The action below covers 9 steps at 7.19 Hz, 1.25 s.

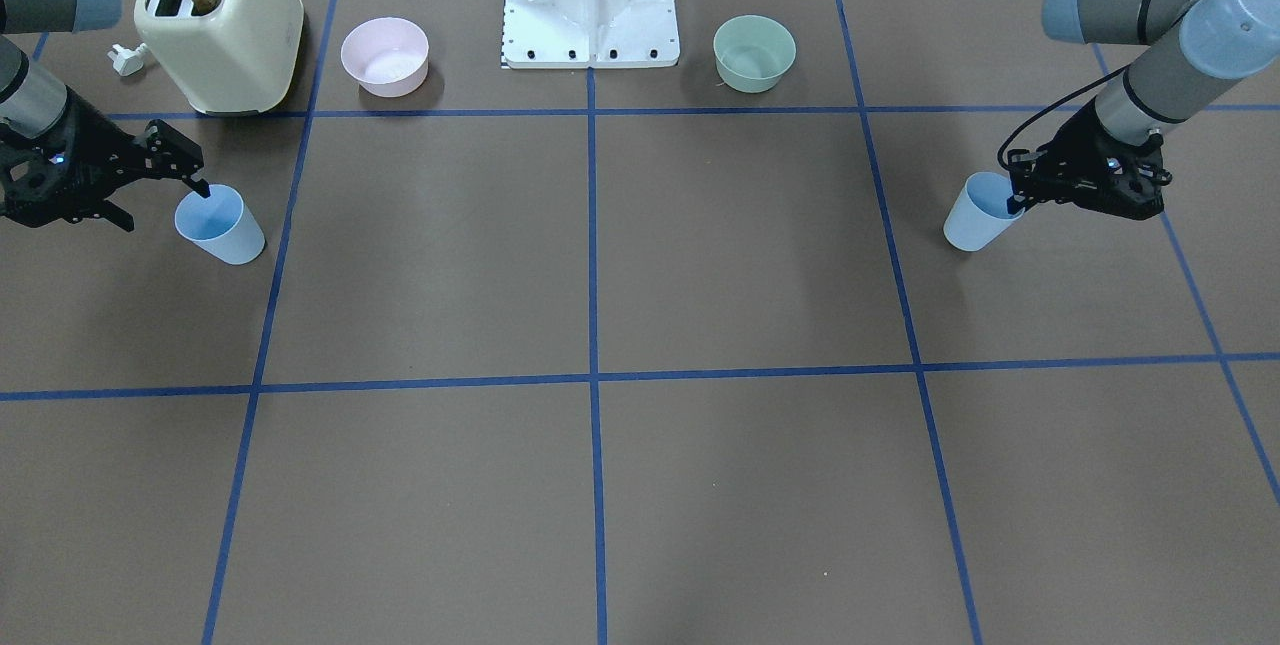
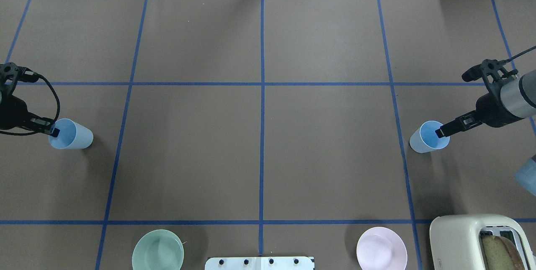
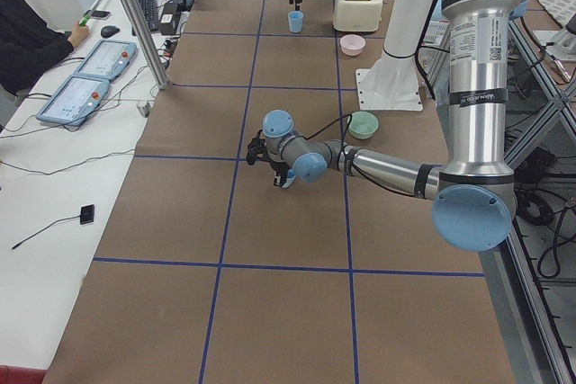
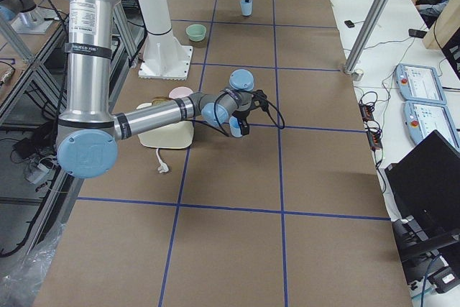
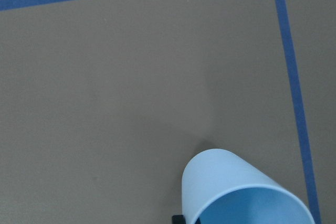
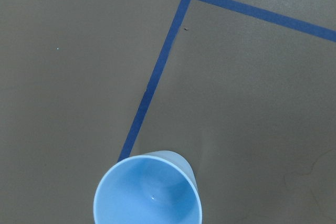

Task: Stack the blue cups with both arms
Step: 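Carry the left gripper's blue cup to center while the right lifts its cup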

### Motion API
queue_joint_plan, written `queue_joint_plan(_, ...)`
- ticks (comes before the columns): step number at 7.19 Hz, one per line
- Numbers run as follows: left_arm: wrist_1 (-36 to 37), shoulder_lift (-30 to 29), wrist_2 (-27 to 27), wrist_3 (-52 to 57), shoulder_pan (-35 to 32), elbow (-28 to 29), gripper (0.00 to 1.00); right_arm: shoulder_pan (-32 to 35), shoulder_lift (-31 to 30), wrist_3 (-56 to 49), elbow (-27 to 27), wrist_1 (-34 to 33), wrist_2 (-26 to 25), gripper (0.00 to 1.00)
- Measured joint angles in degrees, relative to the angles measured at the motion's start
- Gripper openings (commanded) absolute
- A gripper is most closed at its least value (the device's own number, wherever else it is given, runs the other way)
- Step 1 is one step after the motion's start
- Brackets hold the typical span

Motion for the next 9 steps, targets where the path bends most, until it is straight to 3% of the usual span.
queue_joint_plan(2,4.31,-0.91,-1.97,-0.34,-0.46,-3.37,0.0,-0.44,0.12,0.57,-0.21,0.01,-0.32,0.97)
queue_joint_plan(3,9.77,-3.07,-2.5,-1.82,-0.69,-5.97,0.0,-1.21,0.13,0.6,-0.45,0.0,-1.44,0.95)
queue_joint_plan(5,17.86,-10.64,-2.57,-10.26,-0.26,-8.41,0.0,-3.09,0.36,0.51,-0.81,0.0,-4.13,0.81)
queue_joint_plan(6,19.74,-14.27,-2.54,-15.35,1.12,-8.67,0.0,-3.41,0.64,0.46,-1.04,0.0,-4.57,0.64)
queue_joint_plan(7,21.8,-17.87,-2.05,-20.02,3.45,-8.73,0.0,-3.53,0.78,0.35,-1.25,0.0,-4.64,0.42)
queue_joint_plan(9,30.98,-27.5,3.28,-26.67,9.27,-8.65,0.0,-3.53,0.85,0.09,-1.58,0.0,-4.27,0.07)
